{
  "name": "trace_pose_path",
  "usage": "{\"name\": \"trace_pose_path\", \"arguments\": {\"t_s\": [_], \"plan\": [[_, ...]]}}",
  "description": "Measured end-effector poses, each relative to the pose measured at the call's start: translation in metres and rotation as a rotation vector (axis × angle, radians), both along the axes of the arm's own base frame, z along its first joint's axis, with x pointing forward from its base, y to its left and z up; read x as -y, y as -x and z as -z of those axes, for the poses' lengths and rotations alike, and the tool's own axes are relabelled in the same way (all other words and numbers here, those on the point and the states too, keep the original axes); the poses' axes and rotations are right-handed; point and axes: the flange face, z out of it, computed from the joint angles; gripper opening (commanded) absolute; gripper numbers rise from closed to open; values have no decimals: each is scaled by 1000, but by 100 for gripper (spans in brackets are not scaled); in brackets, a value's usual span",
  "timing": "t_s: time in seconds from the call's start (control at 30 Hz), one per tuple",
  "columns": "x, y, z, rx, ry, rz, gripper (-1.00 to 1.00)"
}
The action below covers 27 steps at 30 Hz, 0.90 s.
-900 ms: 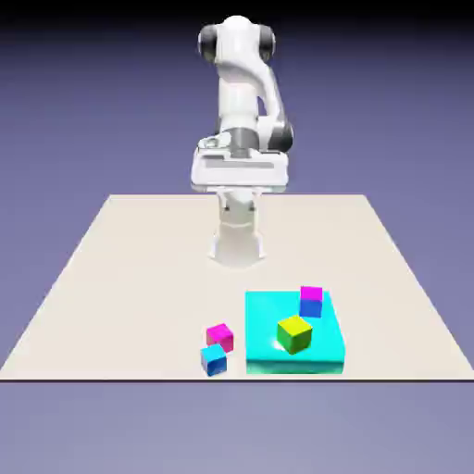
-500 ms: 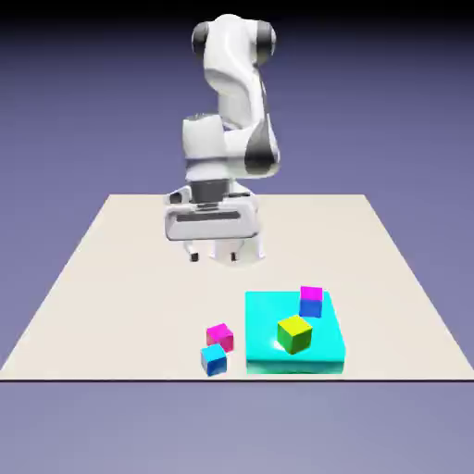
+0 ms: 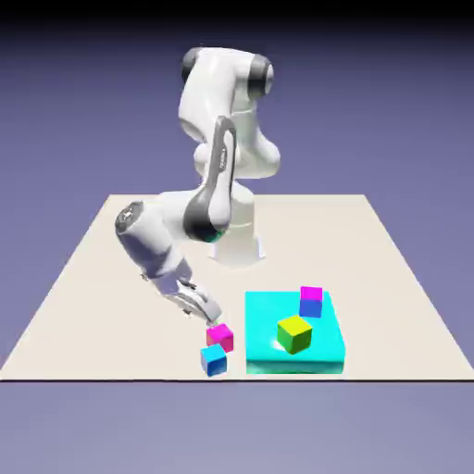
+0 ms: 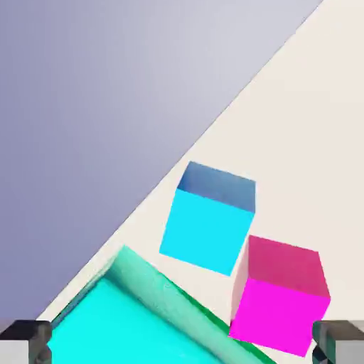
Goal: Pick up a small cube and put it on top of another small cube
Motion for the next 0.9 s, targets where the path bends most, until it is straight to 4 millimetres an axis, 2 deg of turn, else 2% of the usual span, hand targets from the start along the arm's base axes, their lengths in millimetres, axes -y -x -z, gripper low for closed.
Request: {"name": "trace_pose_path", "arguments": {"t_s": [0.23, 0.3, 0.37, 0.4, 0.47, 0.53, 0.57, 0.7, 0.83, 0.87, 0.9], "plan": [[18, -11, 67, -235, -159, 134, 0], [19, -12, 73, -255, -173, 145, 0], [-6, -1, 115, -254, -174, 144, 0], [-14, 3, 128, -255, -173, 145, -100], [-14, 3, 128, -255, -174, 145, -100], [11, -9, 87, -253, -176, 146, -100], [10, -16, 69, -257, -176, 126, -100], [-89, -53, 13, -282, -169, -103, -100], [-185, -67, -53, -291, -117, -318, -100], [-198, -67, -63, -290, -106, -348, -100], [-198, -67, -63, -290, -106, -348, -100]]}}
